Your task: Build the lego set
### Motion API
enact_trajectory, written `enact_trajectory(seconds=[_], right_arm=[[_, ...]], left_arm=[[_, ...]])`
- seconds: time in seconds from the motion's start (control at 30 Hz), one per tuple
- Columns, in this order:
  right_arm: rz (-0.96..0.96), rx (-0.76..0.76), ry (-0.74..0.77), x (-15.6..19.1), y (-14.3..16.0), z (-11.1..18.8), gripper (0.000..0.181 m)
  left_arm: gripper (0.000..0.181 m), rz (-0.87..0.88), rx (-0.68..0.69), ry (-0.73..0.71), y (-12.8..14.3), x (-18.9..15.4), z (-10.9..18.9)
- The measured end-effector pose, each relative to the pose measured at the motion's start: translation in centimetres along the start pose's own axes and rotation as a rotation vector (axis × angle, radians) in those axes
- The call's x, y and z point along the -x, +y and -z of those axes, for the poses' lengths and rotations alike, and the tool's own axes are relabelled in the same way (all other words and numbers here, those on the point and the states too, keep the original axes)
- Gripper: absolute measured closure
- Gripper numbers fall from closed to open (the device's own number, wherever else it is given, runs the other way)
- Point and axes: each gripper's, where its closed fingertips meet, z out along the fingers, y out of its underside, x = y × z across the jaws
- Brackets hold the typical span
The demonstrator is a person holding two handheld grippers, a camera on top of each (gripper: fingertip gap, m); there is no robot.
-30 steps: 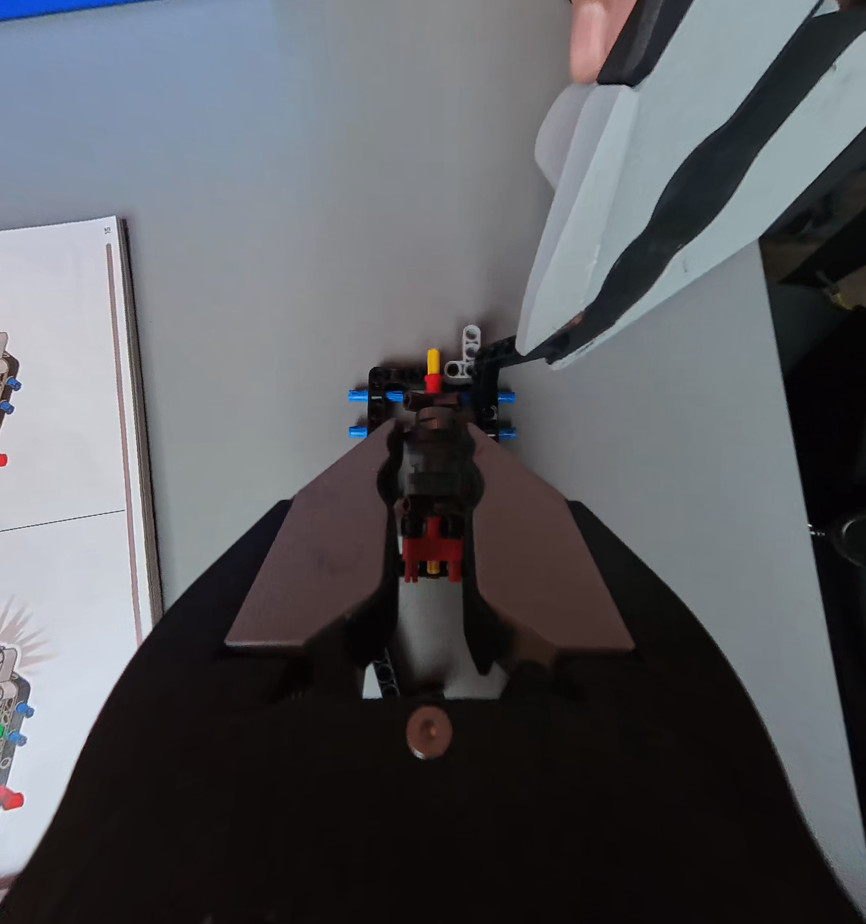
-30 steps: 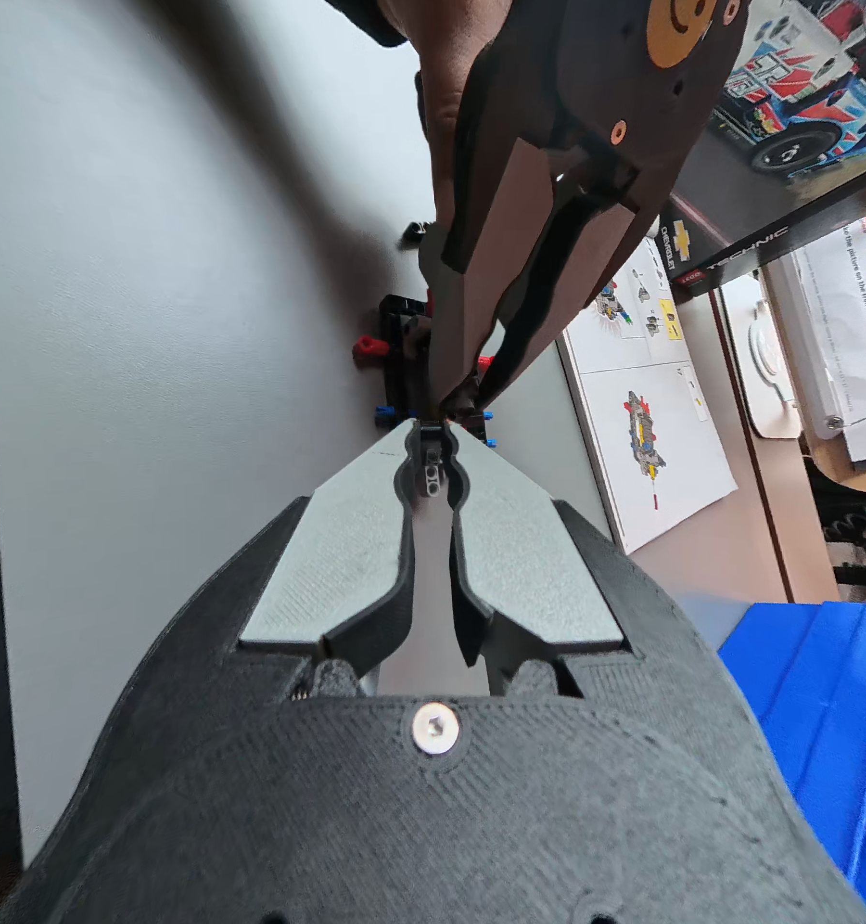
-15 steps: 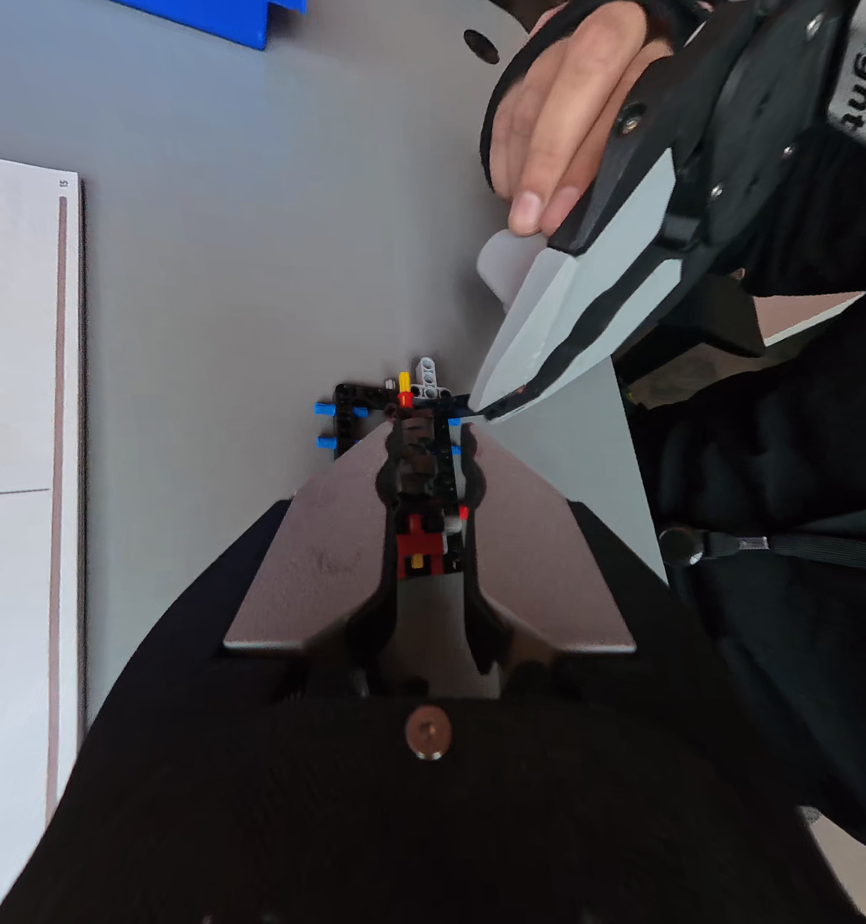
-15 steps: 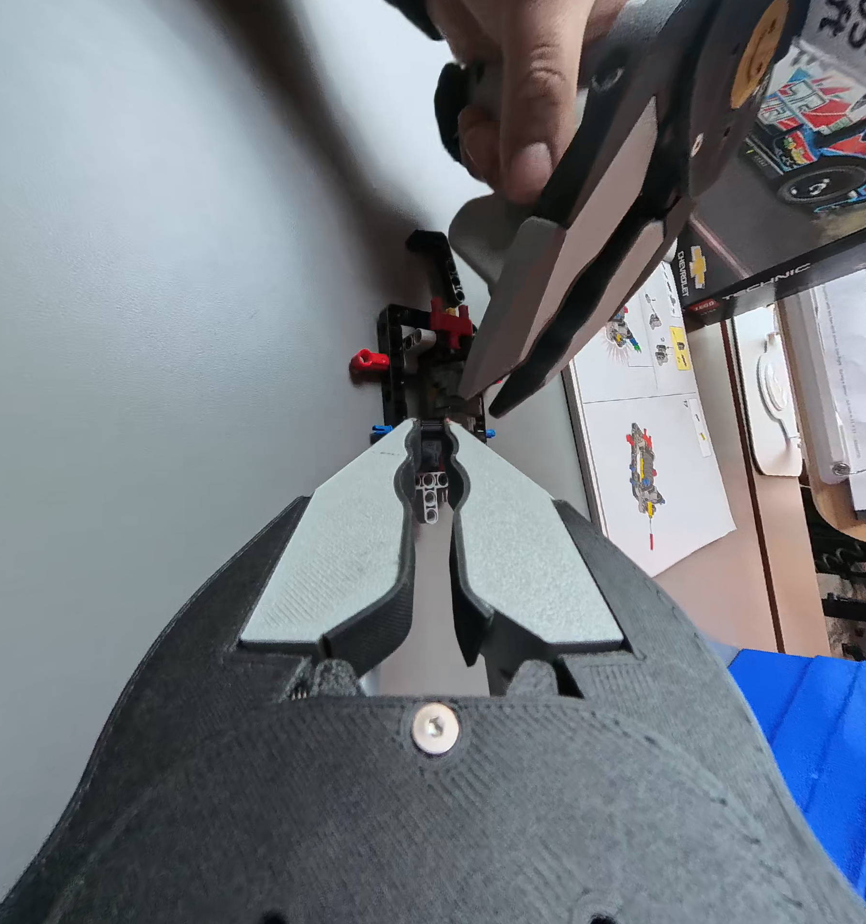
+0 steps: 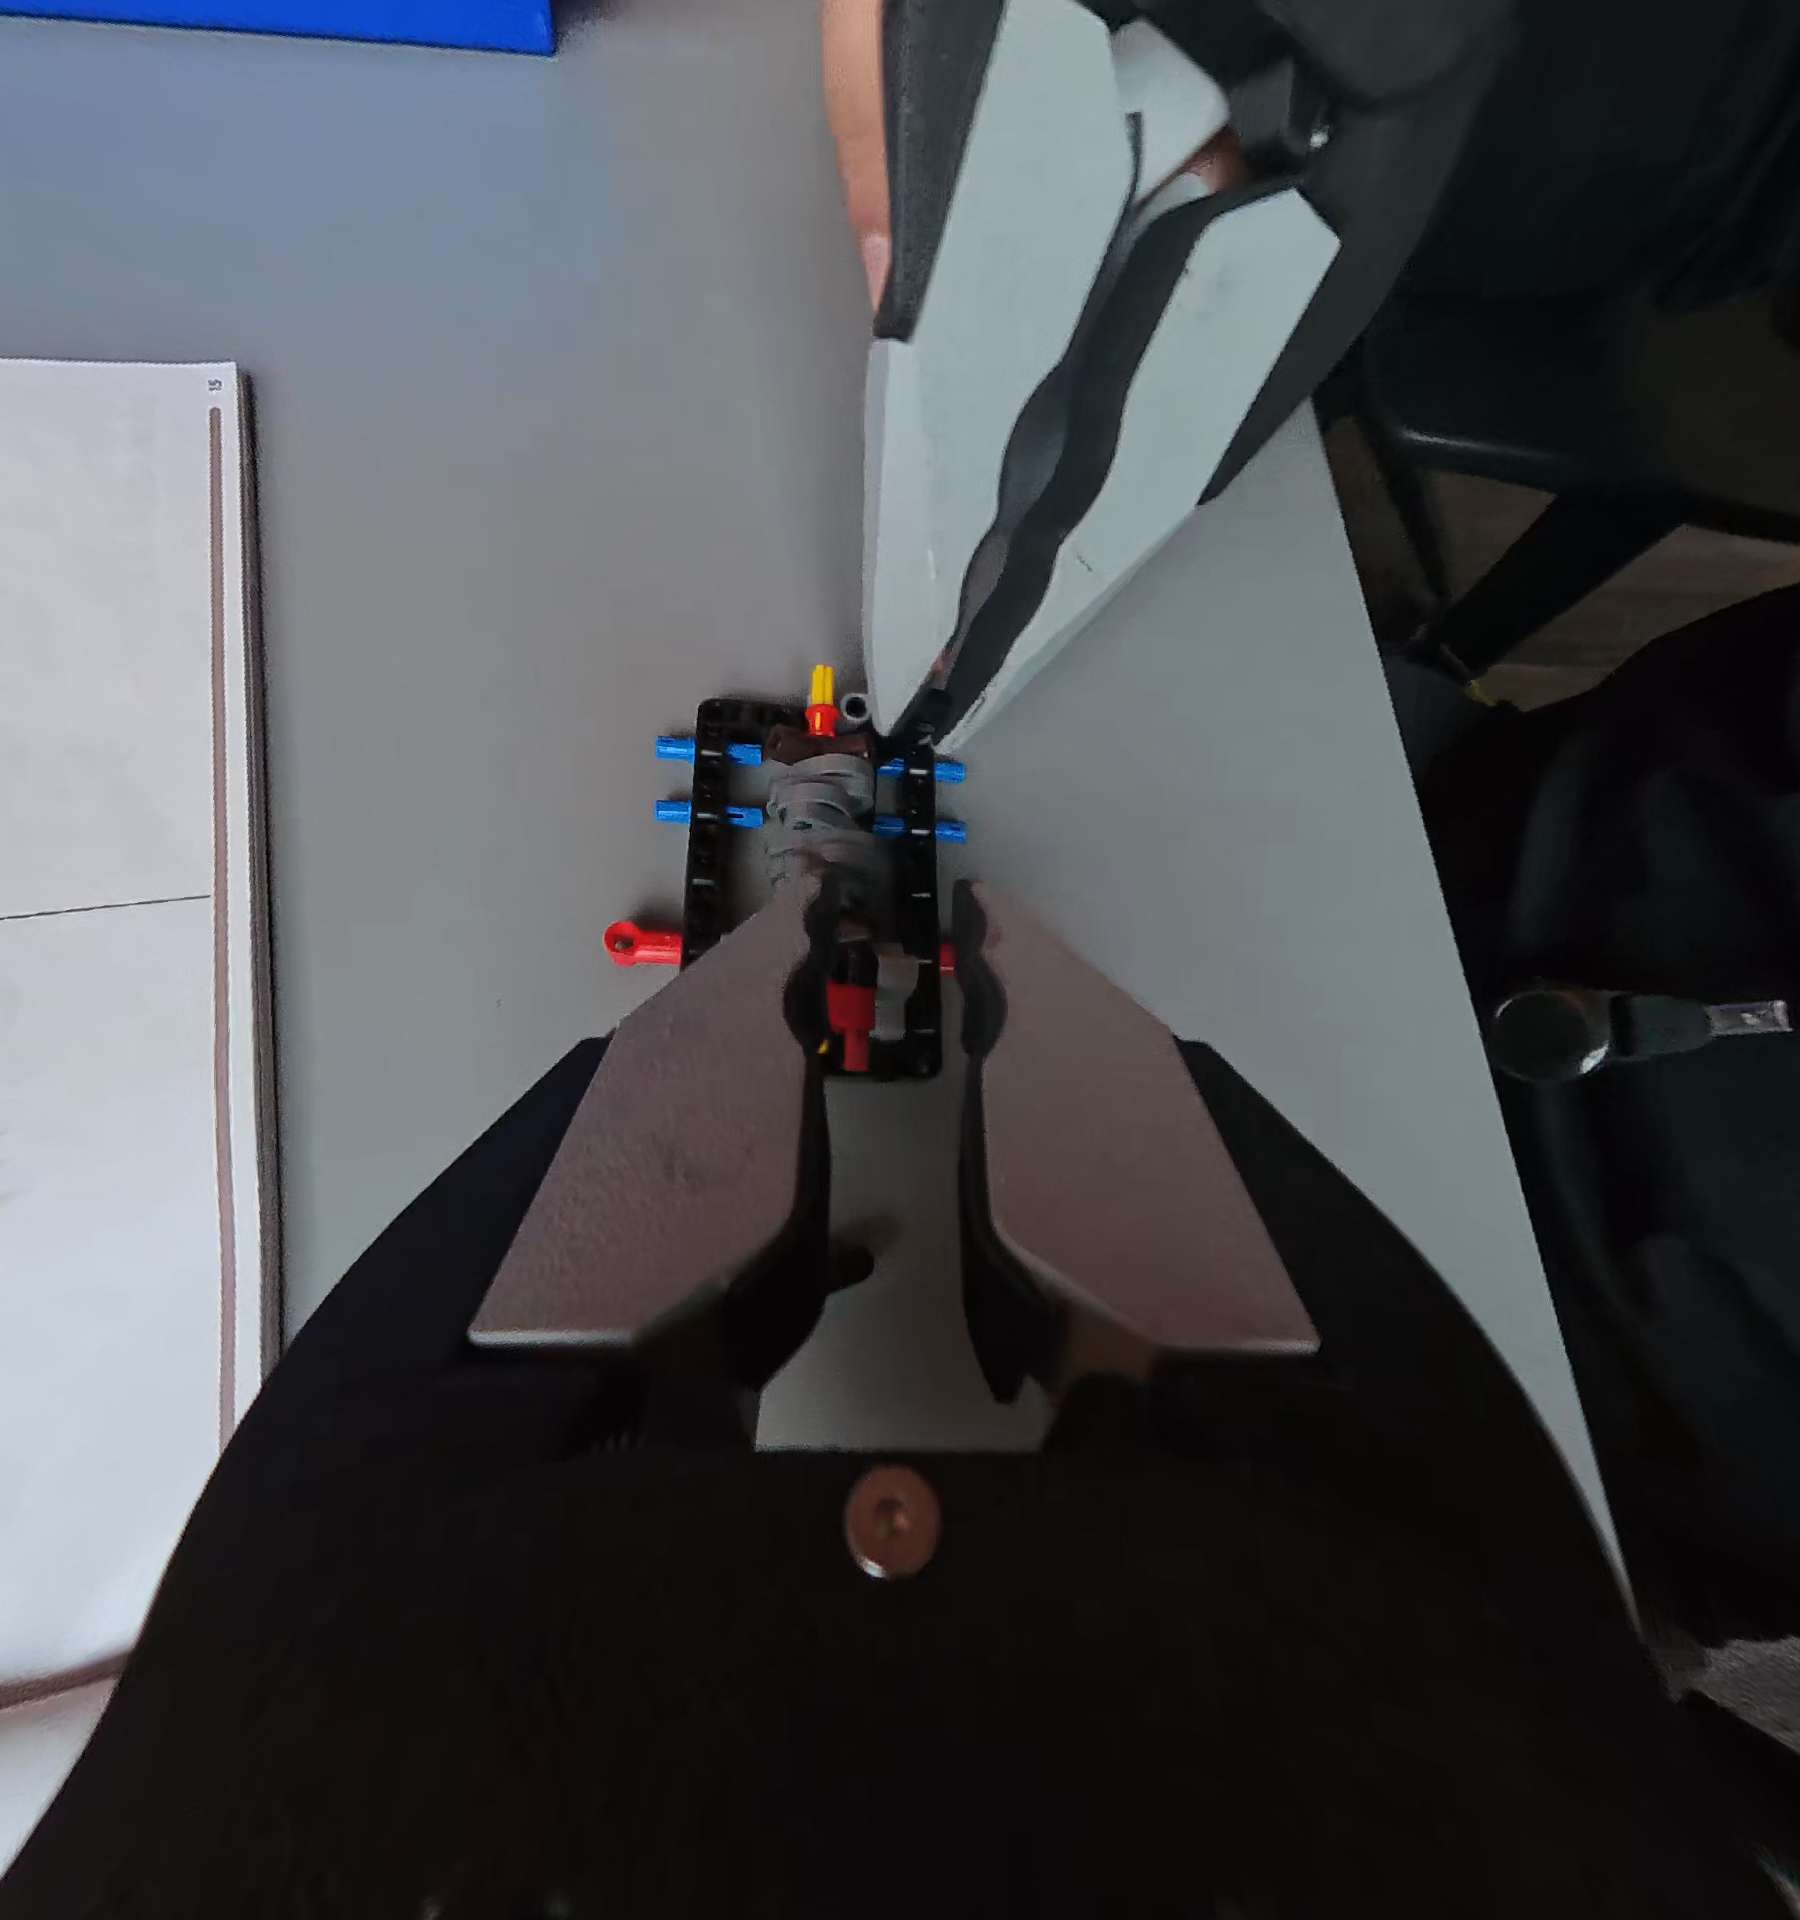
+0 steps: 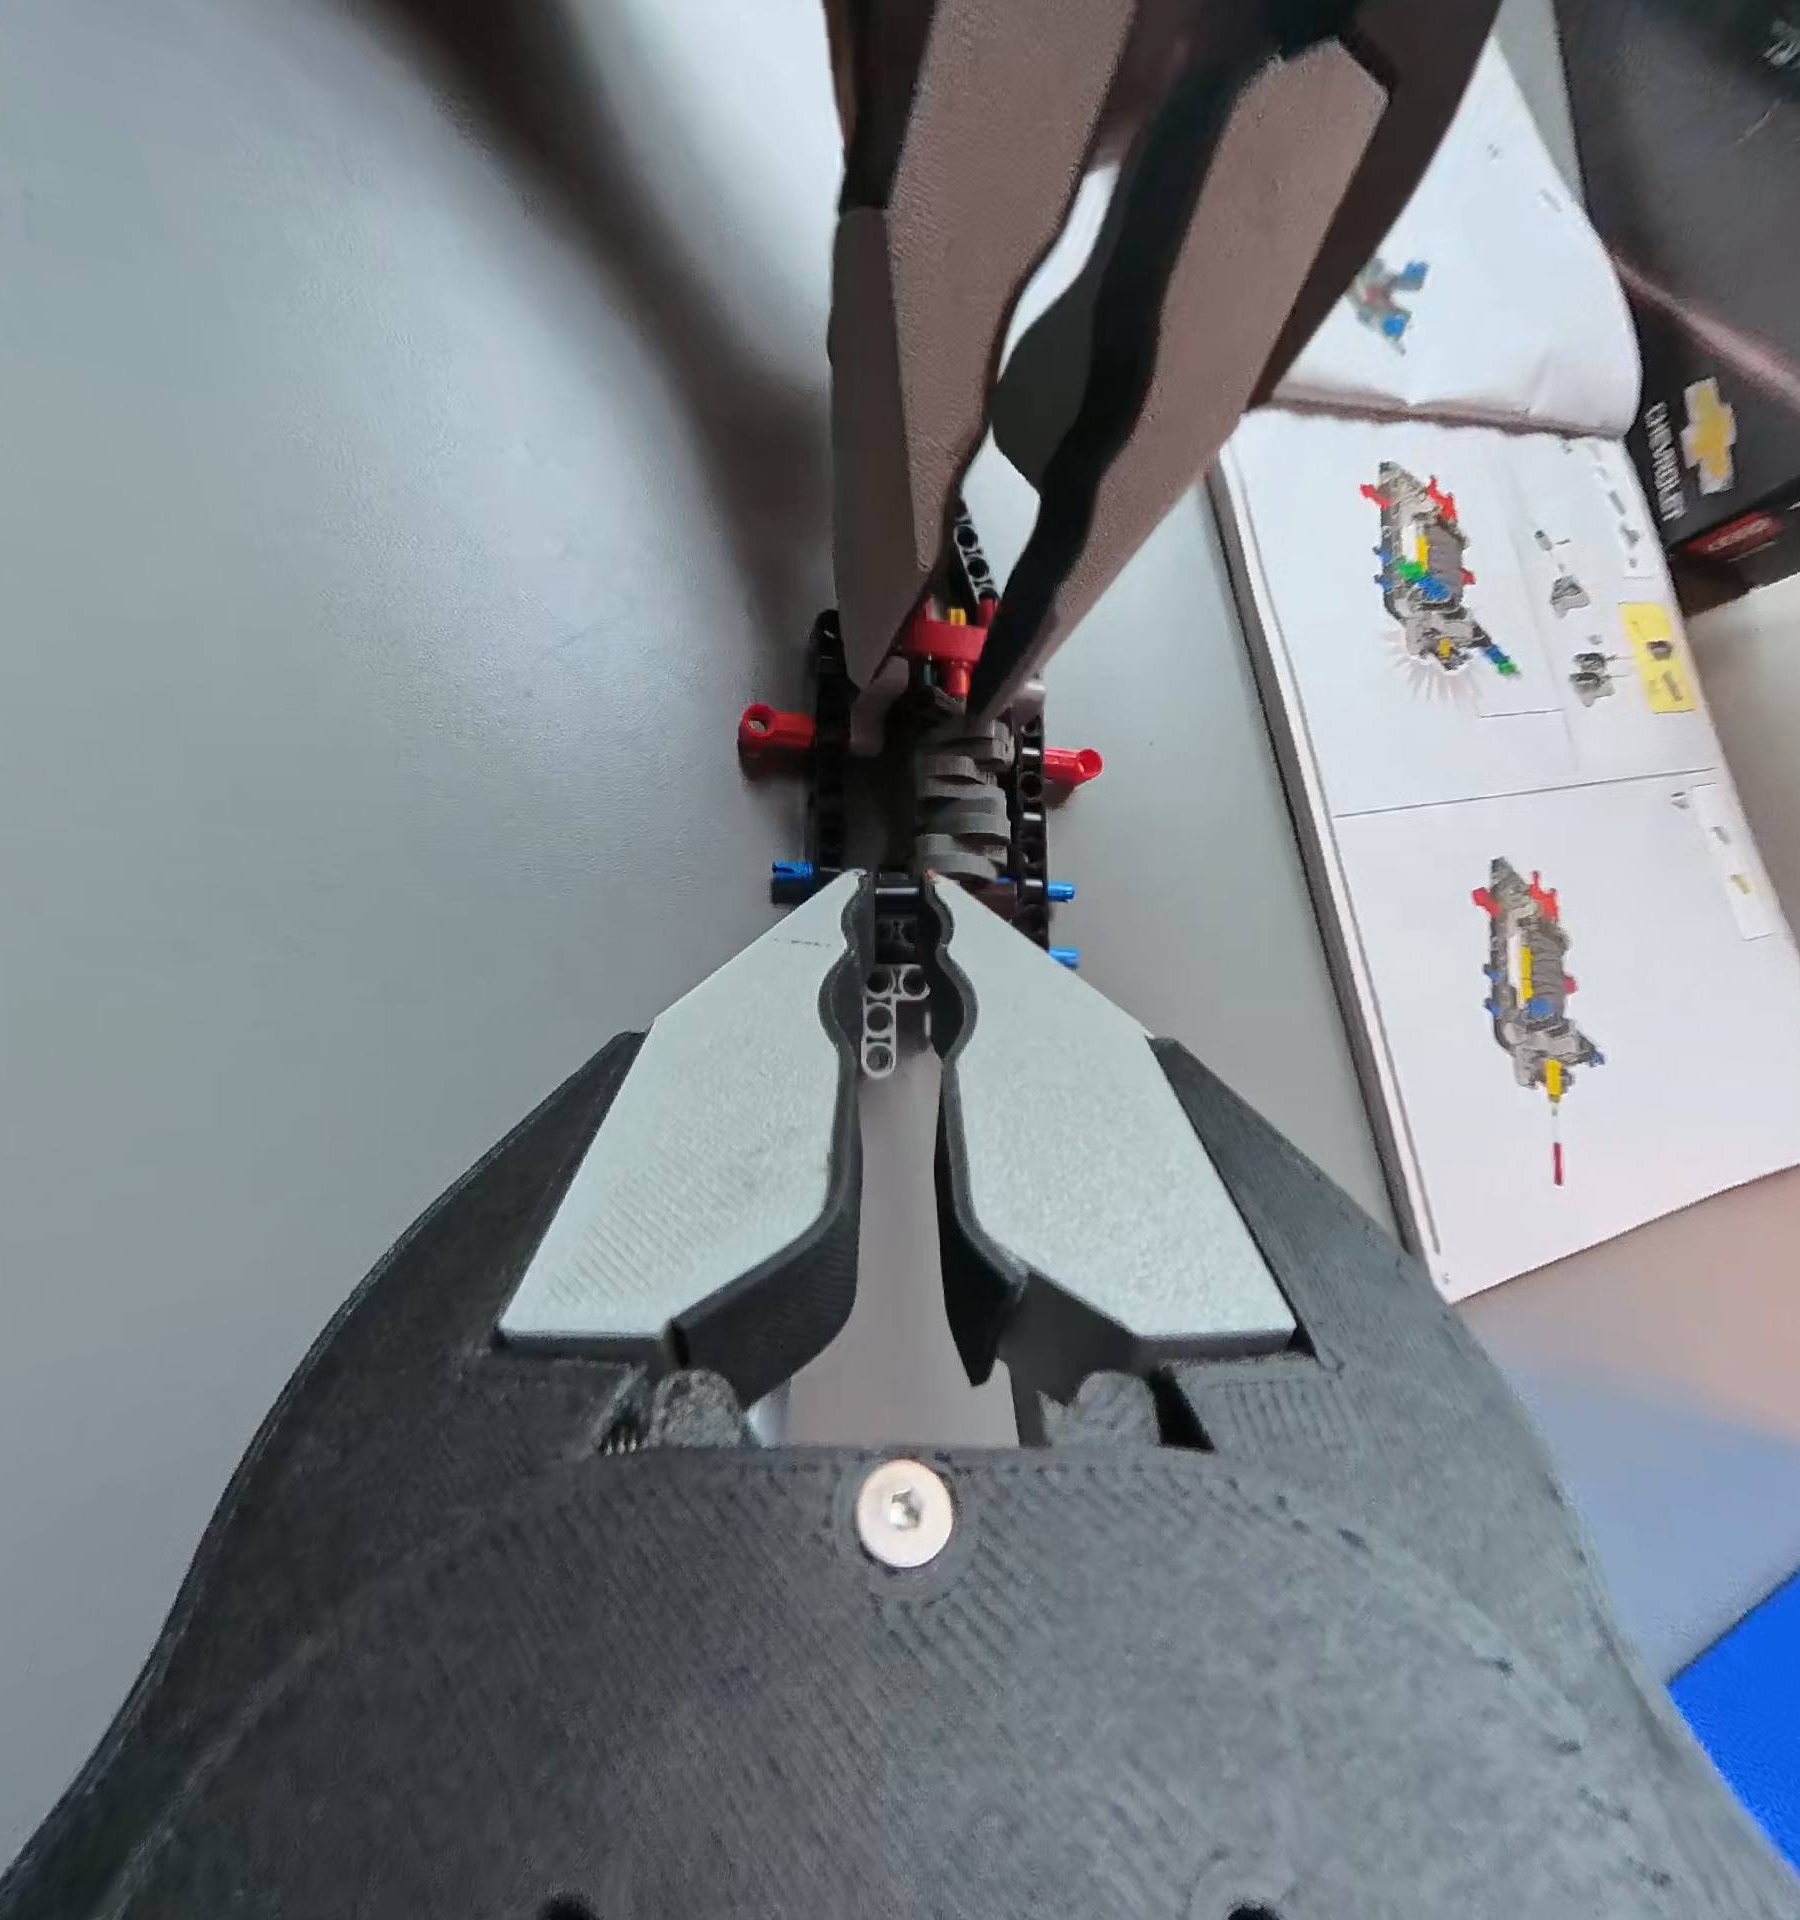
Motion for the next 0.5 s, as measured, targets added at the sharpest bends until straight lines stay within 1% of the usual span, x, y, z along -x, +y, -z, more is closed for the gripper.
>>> enact_trajectory(seconds=[0.1,0.33,0.43,0.5], right_arm=[[-0.045,0.009,-0.054,-0.2,0.1,-0.1,0.177],[-0.150,0.011,-0.125,-1.1,-0.3,-0.5,0.177],[-0.141,-0.010,-0.114,-1.1,-0.5,-0.5,0.177],[-0.122,-0.024,-0.092,-1.1,-0.5,-0.5,0.177]], left_arm=[[0.165,-0.030,0.007,-0.041,0.5,0.2,0.1],[0.163,-0.015,0.005,-0.027,0.6,0.1,0.1],[0.161,-0.019,0.002,-0.045,0.8,-0.4,0.4],[0.161,-0.028,-0.002,-0.084,1.0,-0.8,0.7]])
